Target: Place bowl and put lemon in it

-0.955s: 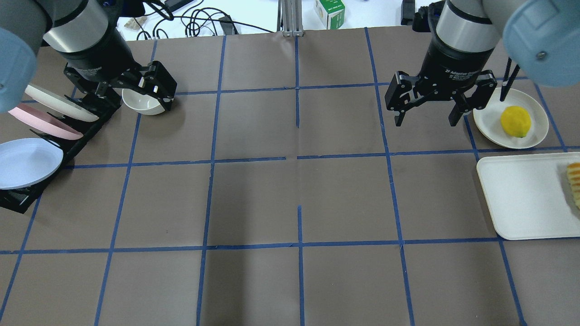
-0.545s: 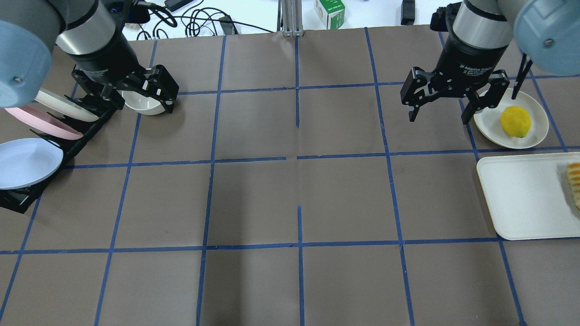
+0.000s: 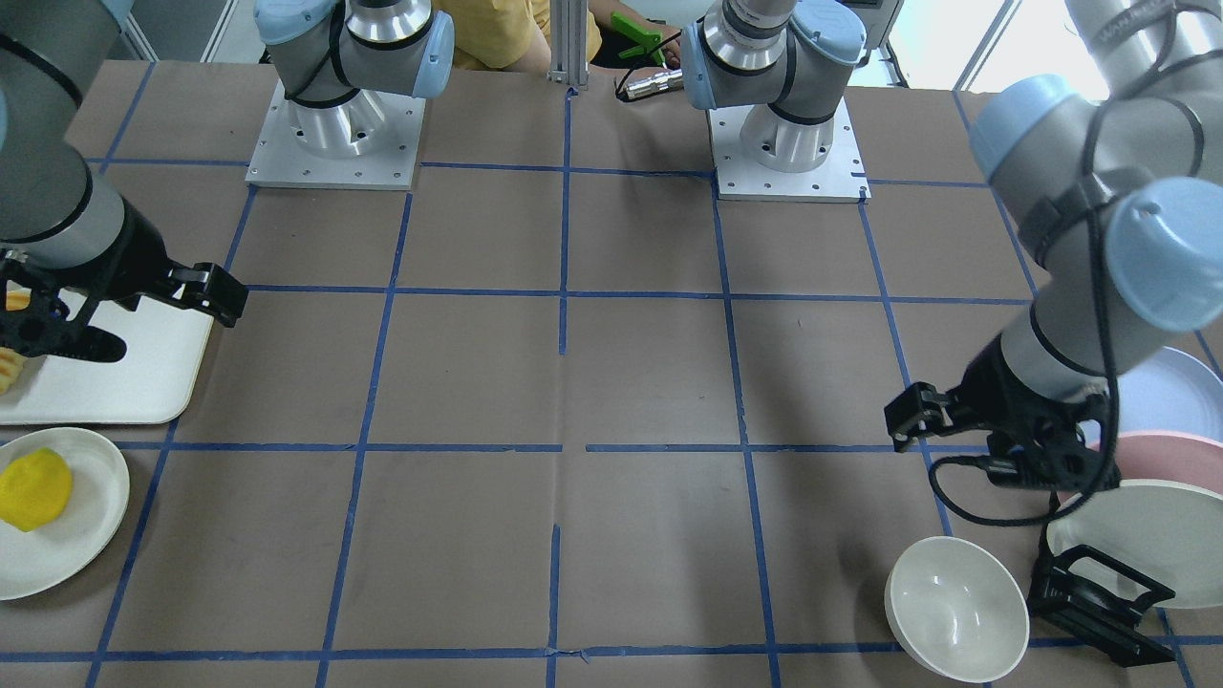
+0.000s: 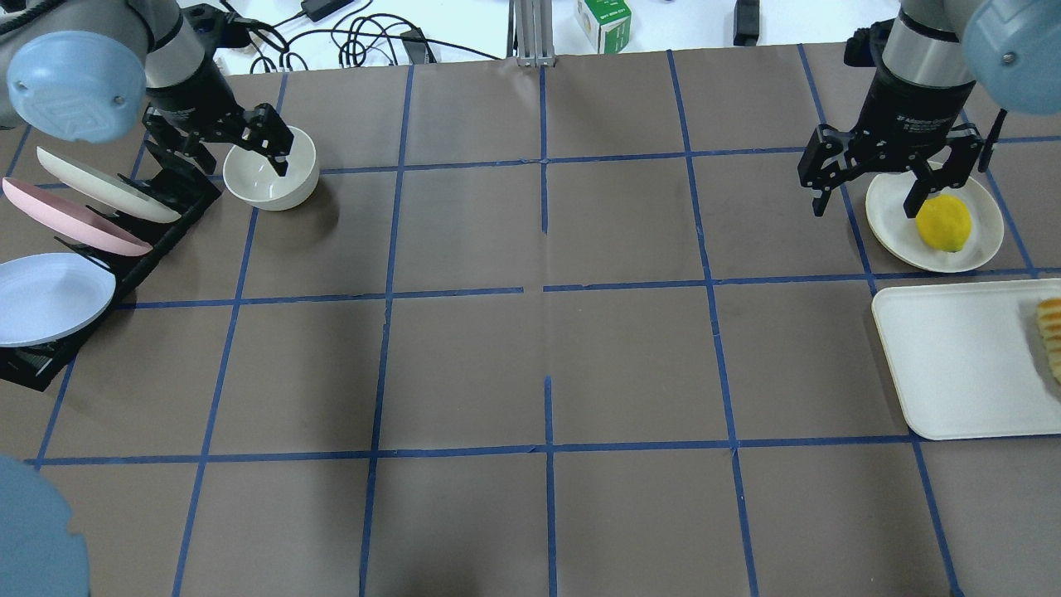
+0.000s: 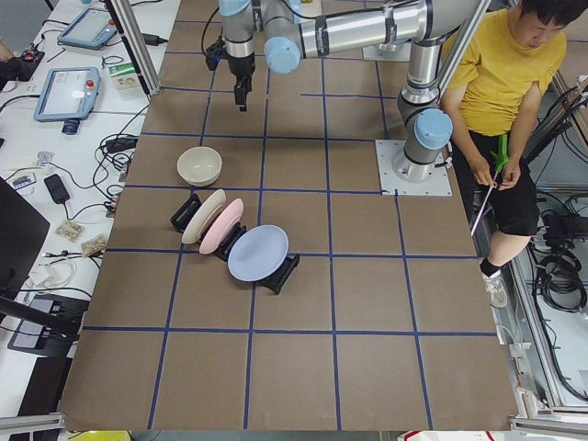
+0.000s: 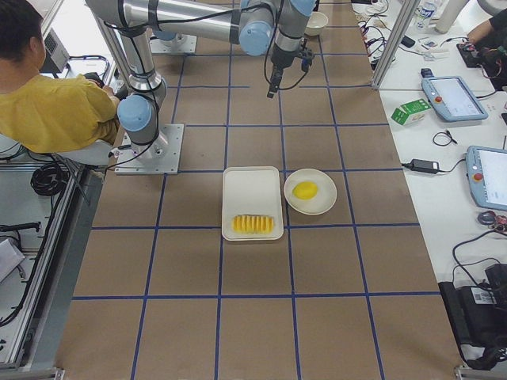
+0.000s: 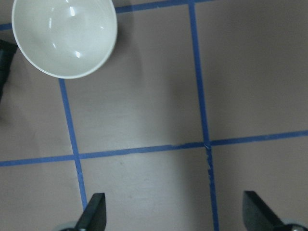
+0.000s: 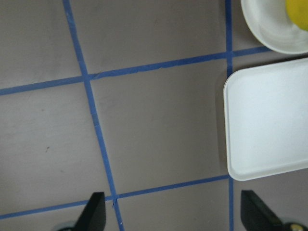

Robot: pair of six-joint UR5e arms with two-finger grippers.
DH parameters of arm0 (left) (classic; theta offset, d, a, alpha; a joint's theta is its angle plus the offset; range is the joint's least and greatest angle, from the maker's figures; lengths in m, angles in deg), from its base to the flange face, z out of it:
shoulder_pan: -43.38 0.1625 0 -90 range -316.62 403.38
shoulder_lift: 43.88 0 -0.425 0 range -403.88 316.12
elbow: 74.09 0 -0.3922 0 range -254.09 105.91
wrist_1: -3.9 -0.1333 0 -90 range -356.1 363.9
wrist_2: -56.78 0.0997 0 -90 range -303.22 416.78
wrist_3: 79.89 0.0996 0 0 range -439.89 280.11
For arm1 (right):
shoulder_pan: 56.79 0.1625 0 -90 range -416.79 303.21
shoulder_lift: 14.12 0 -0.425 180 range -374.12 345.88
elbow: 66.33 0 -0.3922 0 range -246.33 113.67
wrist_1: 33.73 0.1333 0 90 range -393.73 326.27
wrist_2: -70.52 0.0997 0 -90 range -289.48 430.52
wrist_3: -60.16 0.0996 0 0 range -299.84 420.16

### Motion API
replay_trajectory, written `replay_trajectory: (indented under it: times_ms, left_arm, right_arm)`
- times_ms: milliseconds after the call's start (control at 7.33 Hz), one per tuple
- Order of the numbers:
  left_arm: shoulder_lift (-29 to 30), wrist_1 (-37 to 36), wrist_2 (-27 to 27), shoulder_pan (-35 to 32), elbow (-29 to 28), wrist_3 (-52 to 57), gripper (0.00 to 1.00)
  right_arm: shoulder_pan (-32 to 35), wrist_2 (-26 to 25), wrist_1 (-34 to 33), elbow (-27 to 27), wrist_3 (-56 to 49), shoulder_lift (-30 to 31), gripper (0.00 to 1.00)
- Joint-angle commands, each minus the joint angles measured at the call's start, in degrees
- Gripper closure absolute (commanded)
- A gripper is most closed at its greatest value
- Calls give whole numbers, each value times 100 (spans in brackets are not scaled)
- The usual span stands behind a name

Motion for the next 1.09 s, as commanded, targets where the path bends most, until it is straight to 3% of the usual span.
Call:
replay_trajectory:
  times_ms: [0,273,545,955]
  left_arm:
    - [873,-744,22,187,-334,804,0]
    - [1395,-1198,-21,484,-500,1158,0]
    - [1571,-1216,-30,557,-632,1327,0]
    - [1844,-1295,-206,644,-825,1275,0]
  right_arm:
    - [-459,-40,-616,-1,-880,-361,0]
    - [-968,-31,-1224,-53,-1828,-922,0]
    - [-1269,-48,-2537,-63,-2683,-1476,0]
    - [-1498,-48,-3115,-115,-3185,-2154,0]
